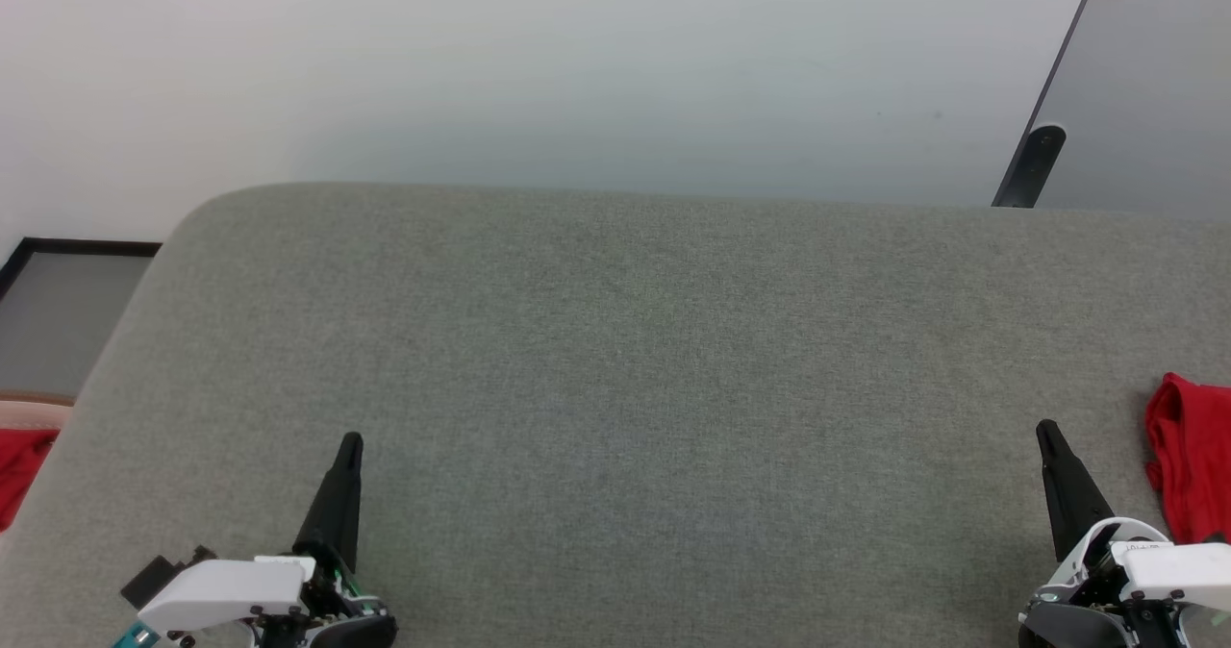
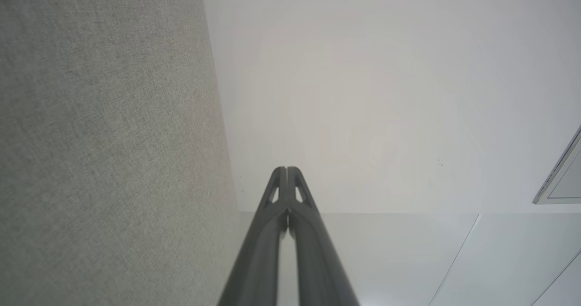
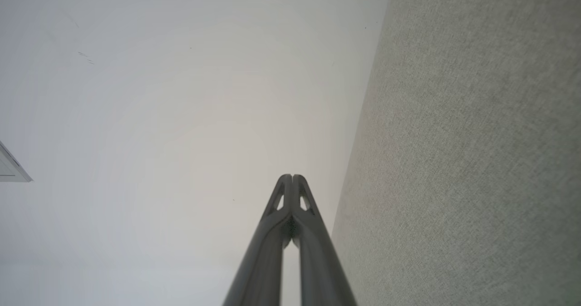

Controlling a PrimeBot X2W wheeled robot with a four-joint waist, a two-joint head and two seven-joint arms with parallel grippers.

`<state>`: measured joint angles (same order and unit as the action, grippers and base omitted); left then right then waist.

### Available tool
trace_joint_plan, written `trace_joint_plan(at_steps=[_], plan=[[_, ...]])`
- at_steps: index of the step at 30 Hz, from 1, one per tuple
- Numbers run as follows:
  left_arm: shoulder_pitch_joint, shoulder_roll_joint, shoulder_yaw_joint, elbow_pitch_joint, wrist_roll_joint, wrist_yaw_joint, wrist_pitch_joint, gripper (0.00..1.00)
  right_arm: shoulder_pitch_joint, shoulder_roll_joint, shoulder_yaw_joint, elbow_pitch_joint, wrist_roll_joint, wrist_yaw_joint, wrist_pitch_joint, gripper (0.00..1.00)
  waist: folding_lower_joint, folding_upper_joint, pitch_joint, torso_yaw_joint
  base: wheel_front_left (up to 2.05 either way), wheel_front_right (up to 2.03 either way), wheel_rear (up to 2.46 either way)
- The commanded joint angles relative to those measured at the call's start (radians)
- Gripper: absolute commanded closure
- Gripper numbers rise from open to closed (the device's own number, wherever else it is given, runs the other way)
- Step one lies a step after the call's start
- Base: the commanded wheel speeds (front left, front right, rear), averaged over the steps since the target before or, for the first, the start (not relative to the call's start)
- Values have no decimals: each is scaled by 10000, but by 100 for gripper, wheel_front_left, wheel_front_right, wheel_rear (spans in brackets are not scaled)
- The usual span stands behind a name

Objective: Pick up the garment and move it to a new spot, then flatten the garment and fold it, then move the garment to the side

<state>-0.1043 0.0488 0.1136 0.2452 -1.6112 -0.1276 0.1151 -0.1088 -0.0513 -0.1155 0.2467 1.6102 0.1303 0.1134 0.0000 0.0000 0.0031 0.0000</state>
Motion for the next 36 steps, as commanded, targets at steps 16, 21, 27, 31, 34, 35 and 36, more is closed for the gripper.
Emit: trace_joint_plan(at_steps=[16,21,27,31,34,35,36], plan=[[-99,6,24,12,-34,-66,13,100,-22,34,40,8,52,7,0,100,0,0,0,0,0,0,0],[-99,6,23,12,-34,-66,13,100,-22,34,40,8,52,7,-1,100,0,0,0,0,0,0,0],[-99,6,22,12,-34,-66,13,100,-22,34,41,8,52,6,-1,100,0,0,0,0,0,0,0],[-99,6,22,11,-34,-67,13,100,-21,34,41,8,52,7,-1,100,0,0,0,0,0,0,0],[-99,6,24,11,-34,-67,13,100,-21,34,41,8,52,6,-1,100,0,0,0,0,0,0,0],[-99,6,24,11,-34,-67,13,100,-21,34,41,8,52,7,-1,100,0,0,0,0,0,0,0],[-99,6,22,11,-34,-67,13,100,-21,34,41,8,52,7,-1,100,0,0,0,0,0,0,0]])
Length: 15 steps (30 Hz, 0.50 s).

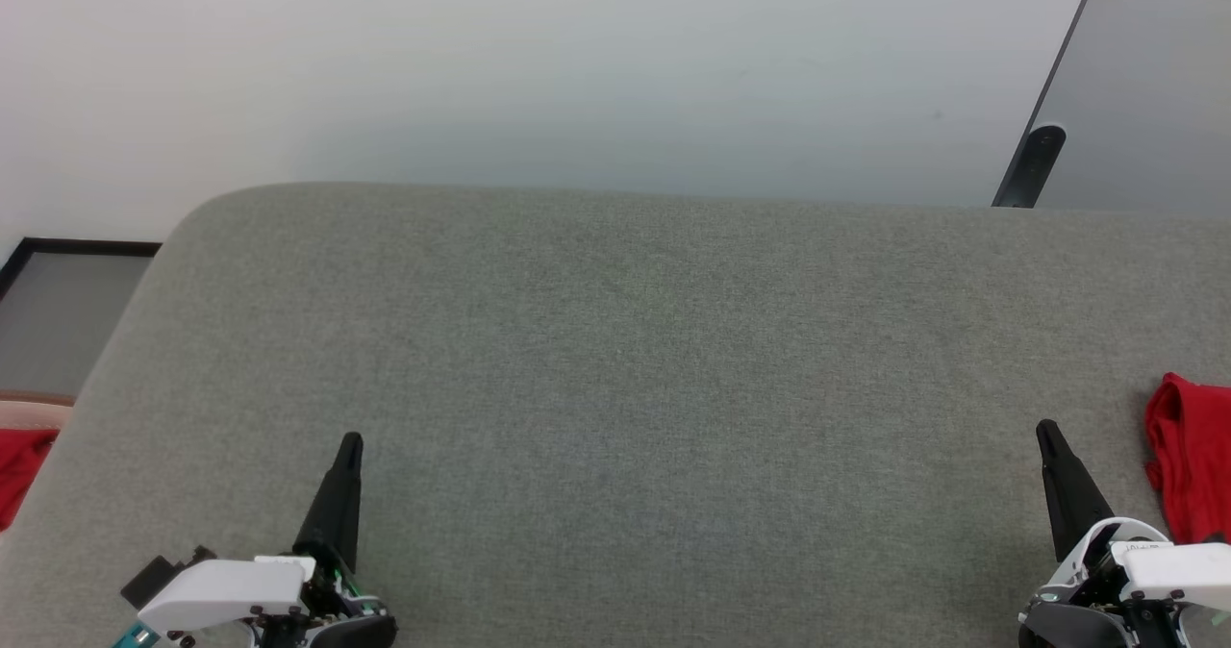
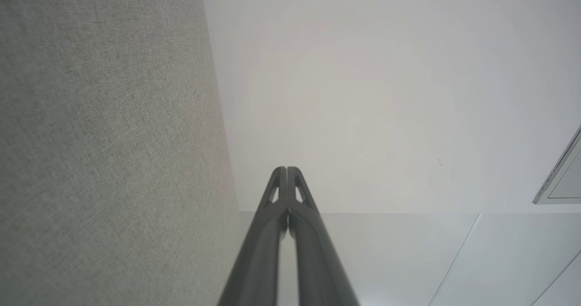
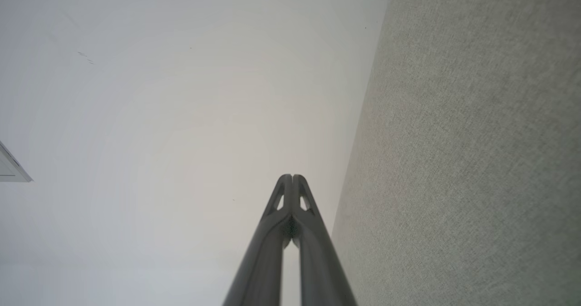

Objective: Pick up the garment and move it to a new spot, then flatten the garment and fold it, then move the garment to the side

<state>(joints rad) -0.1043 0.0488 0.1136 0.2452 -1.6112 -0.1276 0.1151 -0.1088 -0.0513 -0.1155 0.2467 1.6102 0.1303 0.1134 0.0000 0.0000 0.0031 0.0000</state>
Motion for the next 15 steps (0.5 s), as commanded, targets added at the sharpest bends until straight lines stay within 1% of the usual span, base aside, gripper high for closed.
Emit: trace_joint_plan(at_steps=[1,15], plan=[[-99,6,22,11,-34,-67,12,100,-21,34,41,8,52,7,-1,100,0,0,0,0,0,0,0],[-99,6,23,11,-35,-67,12,100,-21,34,42,8,52,7,-1,100,0,0,0,0,0,0,0]])
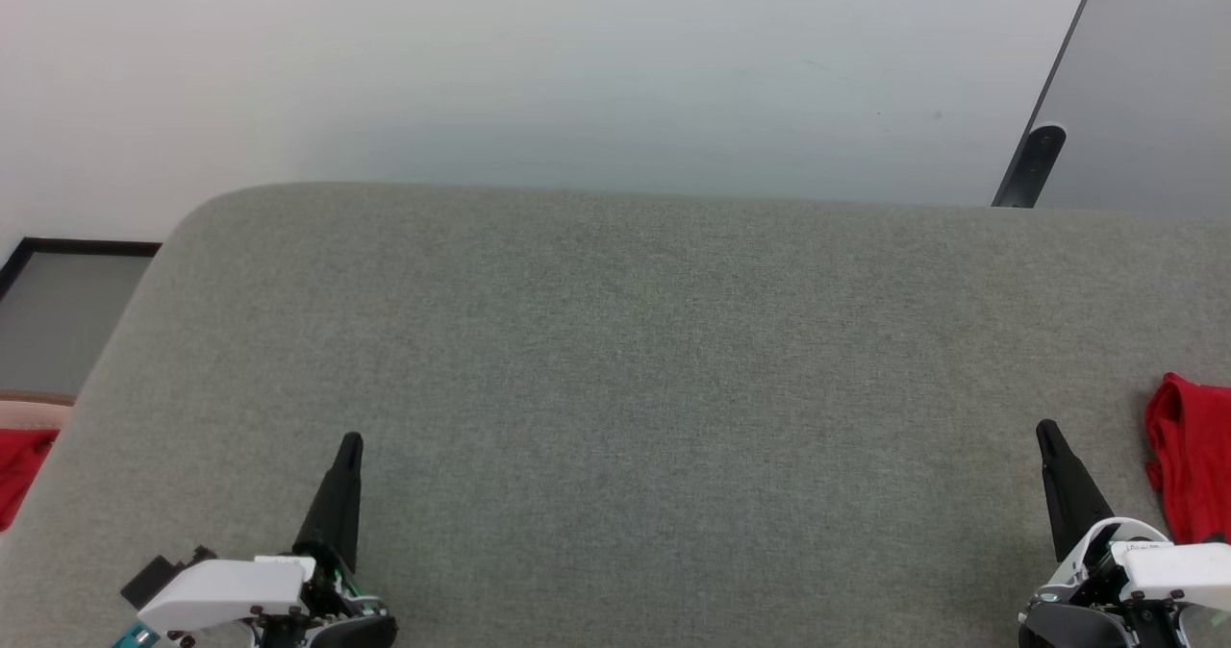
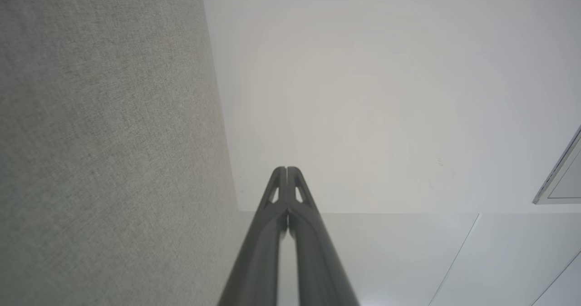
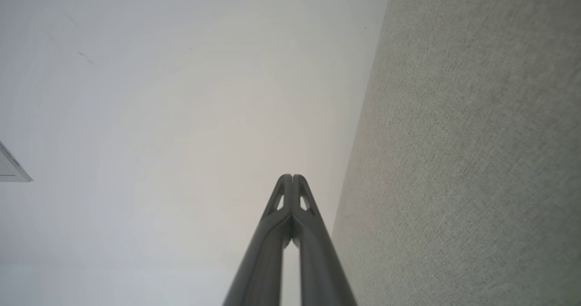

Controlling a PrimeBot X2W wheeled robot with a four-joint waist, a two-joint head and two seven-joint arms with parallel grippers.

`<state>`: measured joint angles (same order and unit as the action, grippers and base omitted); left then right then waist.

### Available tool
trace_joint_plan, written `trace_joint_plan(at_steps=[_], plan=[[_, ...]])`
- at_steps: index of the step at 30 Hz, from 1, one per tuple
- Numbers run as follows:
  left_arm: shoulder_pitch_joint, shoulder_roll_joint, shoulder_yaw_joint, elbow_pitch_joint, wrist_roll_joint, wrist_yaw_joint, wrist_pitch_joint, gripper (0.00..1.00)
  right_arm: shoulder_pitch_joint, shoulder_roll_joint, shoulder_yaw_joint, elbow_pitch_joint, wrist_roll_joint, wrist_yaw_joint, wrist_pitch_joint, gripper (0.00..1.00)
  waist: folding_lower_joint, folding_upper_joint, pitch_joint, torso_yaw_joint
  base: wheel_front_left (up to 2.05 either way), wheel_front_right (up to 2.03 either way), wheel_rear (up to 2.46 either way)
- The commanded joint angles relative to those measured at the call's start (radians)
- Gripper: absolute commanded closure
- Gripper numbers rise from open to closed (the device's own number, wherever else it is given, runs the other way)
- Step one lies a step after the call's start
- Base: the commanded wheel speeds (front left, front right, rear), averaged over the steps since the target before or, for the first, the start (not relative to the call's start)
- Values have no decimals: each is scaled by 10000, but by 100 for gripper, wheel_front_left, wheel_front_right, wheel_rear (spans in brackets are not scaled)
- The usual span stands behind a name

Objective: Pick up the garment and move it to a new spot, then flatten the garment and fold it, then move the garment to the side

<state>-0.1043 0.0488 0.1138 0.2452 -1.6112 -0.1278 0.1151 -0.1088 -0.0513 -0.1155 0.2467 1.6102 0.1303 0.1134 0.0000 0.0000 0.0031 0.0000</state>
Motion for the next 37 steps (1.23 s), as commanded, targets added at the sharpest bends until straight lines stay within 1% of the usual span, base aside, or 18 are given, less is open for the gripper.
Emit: trace_joint_plan(at_steps=[1,37], plan=[[-99,6,21,11,-35,-65,12,100,-21,34,42,8,52,7,-2,100,0,0,0,0,0,0,0],[-99,6,20,10,-35,-65,11,100,-21,34,43,8,53,7,-2,100,0,0,0,0,0,0,0]])
